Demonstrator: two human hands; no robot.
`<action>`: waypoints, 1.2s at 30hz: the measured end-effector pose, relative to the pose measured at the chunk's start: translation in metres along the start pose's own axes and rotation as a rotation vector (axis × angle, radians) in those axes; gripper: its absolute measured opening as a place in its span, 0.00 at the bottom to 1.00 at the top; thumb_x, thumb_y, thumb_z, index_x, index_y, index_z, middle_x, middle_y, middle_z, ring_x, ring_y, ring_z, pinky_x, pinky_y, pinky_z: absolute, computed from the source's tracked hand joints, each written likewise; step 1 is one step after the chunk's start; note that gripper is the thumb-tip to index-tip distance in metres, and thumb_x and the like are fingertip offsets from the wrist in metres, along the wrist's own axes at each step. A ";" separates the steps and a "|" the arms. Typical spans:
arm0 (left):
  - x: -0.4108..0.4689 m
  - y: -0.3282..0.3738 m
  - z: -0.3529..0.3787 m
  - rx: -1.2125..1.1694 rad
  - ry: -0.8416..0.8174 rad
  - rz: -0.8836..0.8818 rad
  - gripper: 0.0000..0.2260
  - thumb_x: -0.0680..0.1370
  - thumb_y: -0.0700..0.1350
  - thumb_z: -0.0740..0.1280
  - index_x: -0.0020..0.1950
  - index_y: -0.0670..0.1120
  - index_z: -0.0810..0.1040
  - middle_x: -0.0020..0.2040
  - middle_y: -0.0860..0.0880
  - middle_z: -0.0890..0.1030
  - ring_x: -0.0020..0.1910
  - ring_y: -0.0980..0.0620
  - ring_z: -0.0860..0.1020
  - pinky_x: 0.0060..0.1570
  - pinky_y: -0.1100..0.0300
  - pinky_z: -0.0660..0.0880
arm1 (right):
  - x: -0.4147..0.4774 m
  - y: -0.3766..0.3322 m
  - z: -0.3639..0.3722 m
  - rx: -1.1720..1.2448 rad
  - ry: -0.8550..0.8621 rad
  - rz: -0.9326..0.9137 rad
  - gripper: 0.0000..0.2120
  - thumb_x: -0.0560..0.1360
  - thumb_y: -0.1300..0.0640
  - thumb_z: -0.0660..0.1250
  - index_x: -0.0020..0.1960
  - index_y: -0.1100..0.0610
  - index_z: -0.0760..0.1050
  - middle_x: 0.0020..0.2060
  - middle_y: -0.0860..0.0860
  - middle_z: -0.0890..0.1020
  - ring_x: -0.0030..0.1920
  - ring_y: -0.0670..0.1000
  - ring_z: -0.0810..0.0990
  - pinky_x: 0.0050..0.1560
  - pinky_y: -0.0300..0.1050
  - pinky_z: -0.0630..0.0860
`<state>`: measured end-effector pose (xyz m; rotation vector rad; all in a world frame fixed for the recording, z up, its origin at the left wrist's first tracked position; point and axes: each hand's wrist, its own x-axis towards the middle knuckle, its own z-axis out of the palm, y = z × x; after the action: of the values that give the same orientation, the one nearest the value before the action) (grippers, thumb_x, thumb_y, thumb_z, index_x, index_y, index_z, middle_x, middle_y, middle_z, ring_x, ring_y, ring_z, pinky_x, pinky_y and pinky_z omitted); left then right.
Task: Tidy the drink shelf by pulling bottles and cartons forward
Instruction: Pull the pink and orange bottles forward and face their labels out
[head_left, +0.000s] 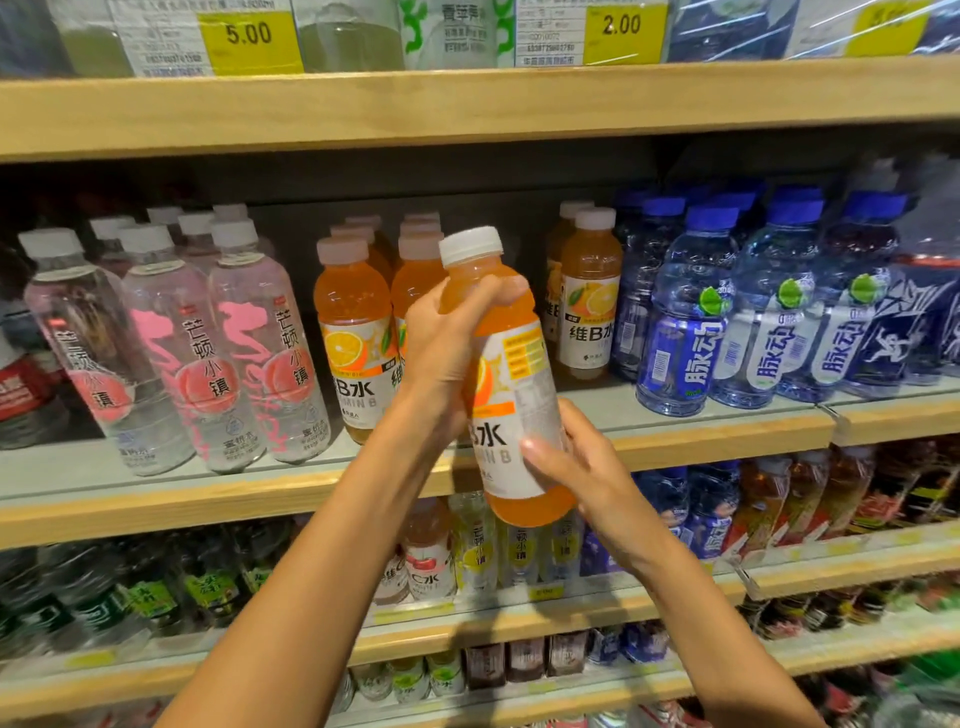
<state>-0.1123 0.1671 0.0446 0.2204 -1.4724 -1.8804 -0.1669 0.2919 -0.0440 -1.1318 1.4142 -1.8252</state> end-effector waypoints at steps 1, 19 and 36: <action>0.001 0.003 -0.003 -0.084 -0.092 -0.065 0.17 0.63 0.43 0.75 0.50 0.45 0.77 0.44 0.46 0.83 0.43 0.47 0.82 0.41 0.55 0.80 | 0.001 -0.002 -0.002 0.086 -0.054 0.053 0.33 0.66 0.41 0.72 0.67 0.52 0.70 0.59 0.51 0.81 0.59 0.52 0.80 0.56 0.44 0.77; 0.009 -0.016 -0.019 0.058 -0.199 -0.084 0.35 0.62 0.63 0.76 0.61 0.43 0.76 0.57 0.43 0.82 0.53 0.48 0.81 0.54 0.52 0.78 | 0.002 0.004 0.017 -0.020 0.184 -0.123 0.23 0.68 0.42 0.67 0.58 0.53 0.75 0.49 0.48 0.85 0.51 0.48 0.83 0.45 0.36 0.77; 0.000 -0.011 0.003 0.020 -0.027 -0.040 0.07 0.69 0.43 0.74 0.44 0.45 0.80 0.39 0.47 0.83 0.39 0.48 0.82 0.40 0.55 0.79 | 0.001 0.006 0.012 -0.054 0.124 -0.026 0.32 0.64 0.37 0.72 0.63 0.51 0.70 0.53 0.46 0.83 0.55 0.46 0.82 0.49 0.37 0.77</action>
<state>-0.1190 0.1704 0.0361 0.2366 -1.5155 -1.9075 -0.1571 0.2834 -0.0488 -1.0845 1.5338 -1.9147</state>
